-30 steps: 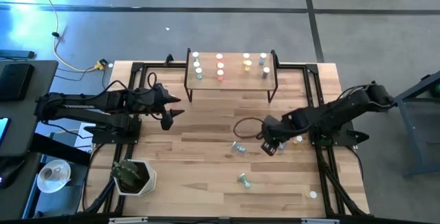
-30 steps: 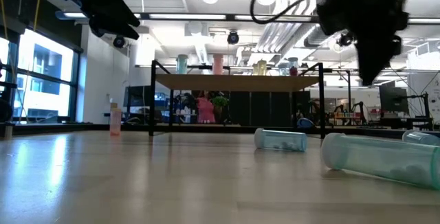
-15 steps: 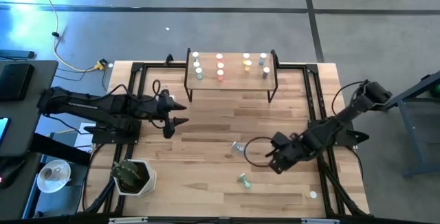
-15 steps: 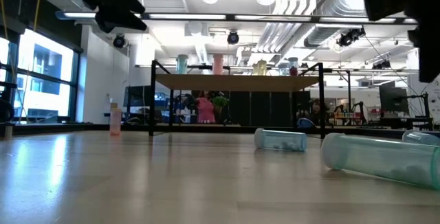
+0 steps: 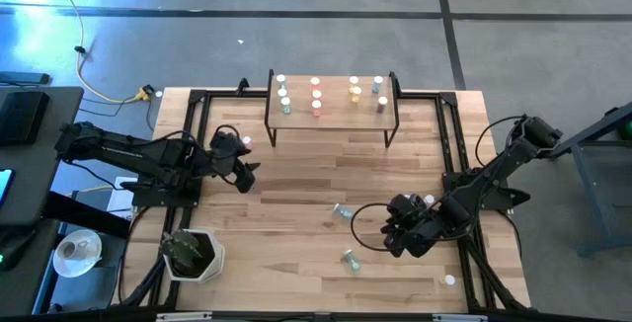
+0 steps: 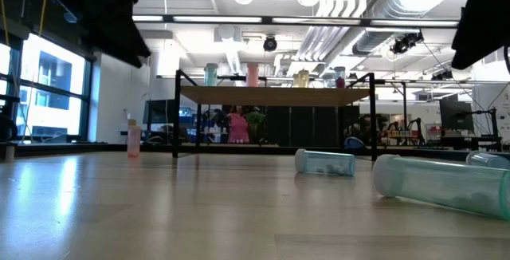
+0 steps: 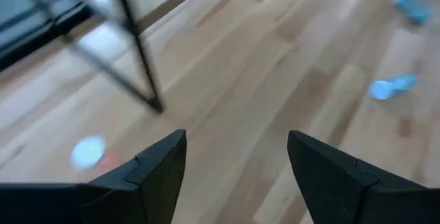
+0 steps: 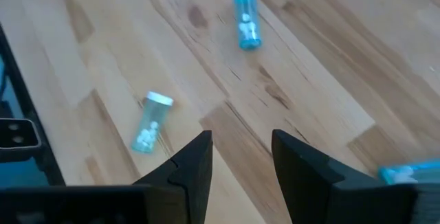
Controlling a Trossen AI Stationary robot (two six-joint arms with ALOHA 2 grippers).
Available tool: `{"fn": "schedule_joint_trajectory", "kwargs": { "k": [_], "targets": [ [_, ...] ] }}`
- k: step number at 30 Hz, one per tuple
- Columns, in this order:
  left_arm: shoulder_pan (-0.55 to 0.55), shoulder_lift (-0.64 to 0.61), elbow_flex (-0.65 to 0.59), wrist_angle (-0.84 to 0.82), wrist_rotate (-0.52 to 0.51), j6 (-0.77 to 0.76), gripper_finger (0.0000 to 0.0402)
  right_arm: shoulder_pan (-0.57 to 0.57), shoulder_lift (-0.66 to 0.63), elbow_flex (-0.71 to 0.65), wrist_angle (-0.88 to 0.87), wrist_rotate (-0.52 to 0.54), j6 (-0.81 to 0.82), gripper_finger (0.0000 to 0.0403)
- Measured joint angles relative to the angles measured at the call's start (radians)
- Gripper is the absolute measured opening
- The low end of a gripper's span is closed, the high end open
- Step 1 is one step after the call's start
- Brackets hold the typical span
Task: Pick and place medicine bottles onto shelf by color
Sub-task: Align the pink pill bottle with the pink pill bottle
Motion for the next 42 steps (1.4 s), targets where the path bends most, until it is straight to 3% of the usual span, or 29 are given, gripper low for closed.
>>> {"fn": "schedule_joint_trajectory", "kwargs": {
  "k": [9,25,42],
  "targets": [
    [0.086,0.007,-0.001,-0.165,-0.065,-0.182,0.0241,-0.001,0.0,0.0,0.024,0.049,-0.004,0.0142],
    [0.343,0.156,-0.025,-0.09,-0.013,-0.181,0.0241,-0.001,0.0,0.0,0.041,0.053,-0.046,0.0142],
    [0.427,0.341,-0.025,-0.014,0.021,-0.182,0.0241,-0.001,0.0,0.001,0.054,0.08,-0.088,0.0142]
  ]
}}
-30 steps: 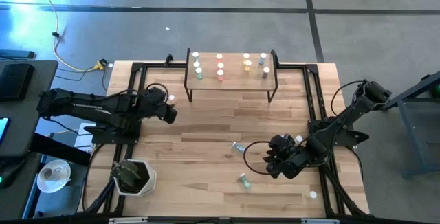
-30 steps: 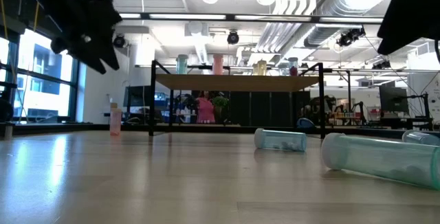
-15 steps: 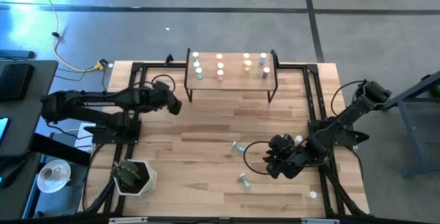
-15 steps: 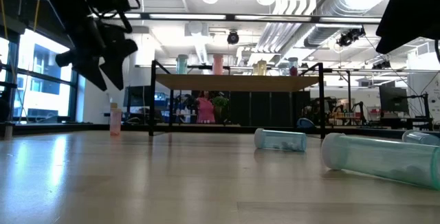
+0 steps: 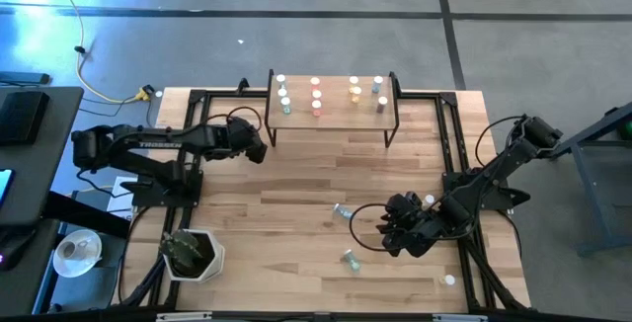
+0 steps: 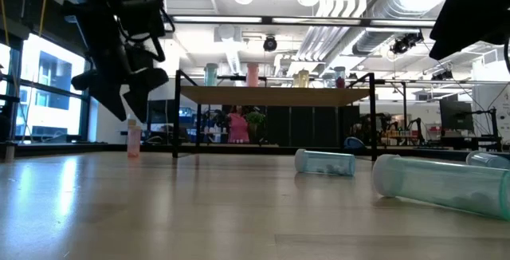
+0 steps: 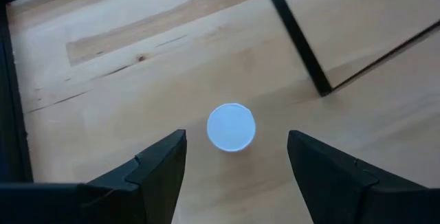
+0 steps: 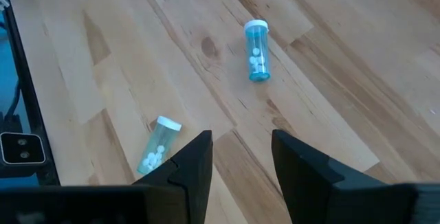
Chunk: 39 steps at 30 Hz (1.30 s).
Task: Pick and place medicine bottles onto shelf by color
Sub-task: Align the pink pill bottle with the pink pill bottle
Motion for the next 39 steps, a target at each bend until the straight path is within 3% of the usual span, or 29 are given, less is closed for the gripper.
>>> {"fn": "schedule_joint_trajectory", "kwargs": {
  "k": [26,39],
  "targets": [
    [0.034,0.133,0.0,0.099,-0.071,0.024,0.0239,0.0,0.0,0.0,0.041,-0.002,-0.003,0.0142],
    [0.038,0.133,0.0,0.098,-0.043,0.027,0.014,0.0,0.0,0.0,0.042,-0.002,-0.003,0.0142]
  ]
}}
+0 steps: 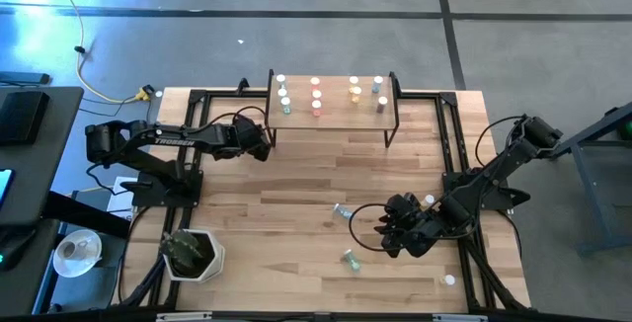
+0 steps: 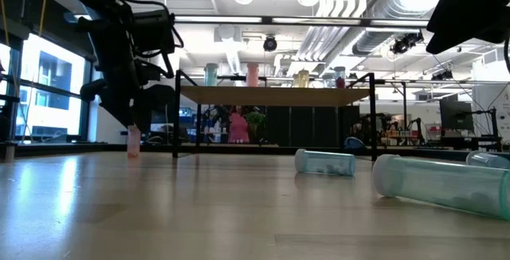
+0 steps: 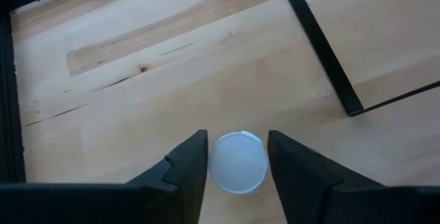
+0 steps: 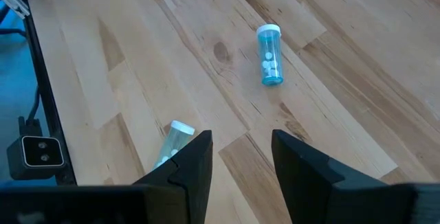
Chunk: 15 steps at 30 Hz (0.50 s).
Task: Pick and place medicine bottles onto shelf by color
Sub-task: Align the pink pill bottle with the pink pill bottle
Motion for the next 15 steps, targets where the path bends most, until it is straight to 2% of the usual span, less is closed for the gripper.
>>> {"fn": "schedule_joint_trajectory", "kwargs": {
  "k": [6,15],
  "targets": [
    [0.0,0.0,0.0,0.0,0.004,0.014,0.0115,0.0,0.0,0.0,0.0,0.0,0.0,0.0142],
    [0.0,-0.004,0.0,0.001,0.031,0.064,0.0118,0.0,0.0,0.0,0.0,0.0,0.0,0.0142]
  ]
}}
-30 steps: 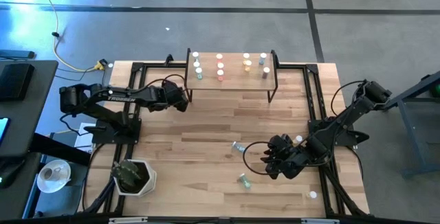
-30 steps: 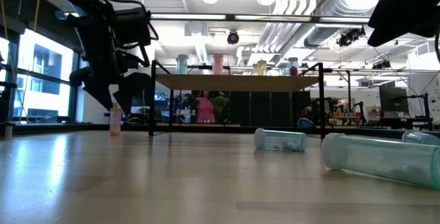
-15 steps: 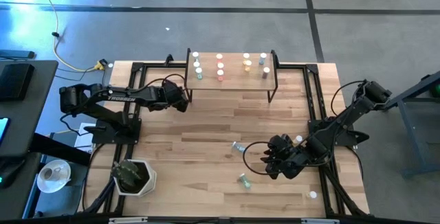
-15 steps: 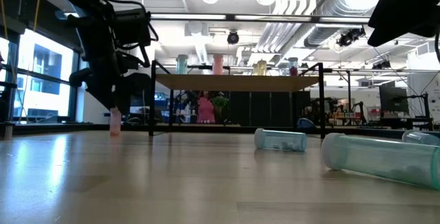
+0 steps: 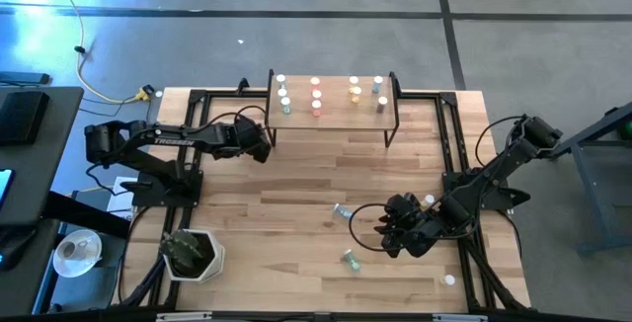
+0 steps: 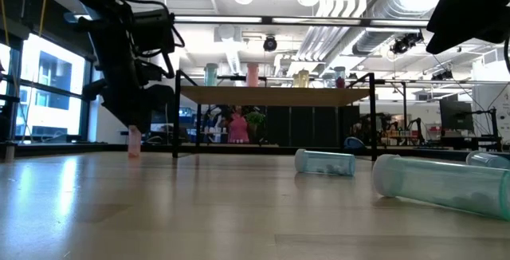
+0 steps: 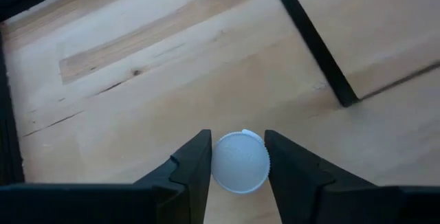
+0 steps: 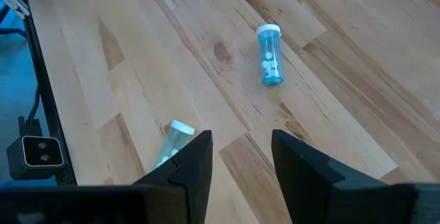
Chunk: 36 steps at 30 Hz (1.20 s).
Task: Pick and place medicine bottles onto shelf by color
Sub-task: Align the pink pill bottle with the pink pill bottle
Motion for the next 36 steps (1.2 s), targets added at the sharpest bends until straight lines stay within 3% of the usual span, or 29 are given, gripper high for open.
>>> {"fn": "schedule_joint_trajectory", "kwargs": {
  "k": [10,20,29,36],
  "targets": [
    [-0.061,-0.081,0.0,-0.045,0.196,0.062,0.0119,0.0,0.0,0.0,0.0,0.0,0.0,0.0142],
    [-0.227,-0.149,0.043,-0.035,0.253,0.023,0.0119,-0.002,0.0,0.0,0.0,0.009,0.0,0.0142],
    [-0.281,-0.144,0.218,0.083,0.235,0.2,0.0119,-0.002,0.0,0.0,0.004,0.01,0.0,0.0142],
    [-0.275,-0.144,0.384,0.153,0.227,0.493,0.0119,-0.002,0.0,0.0,0.004,0.01,0.0,0.0142]
  ]
}}
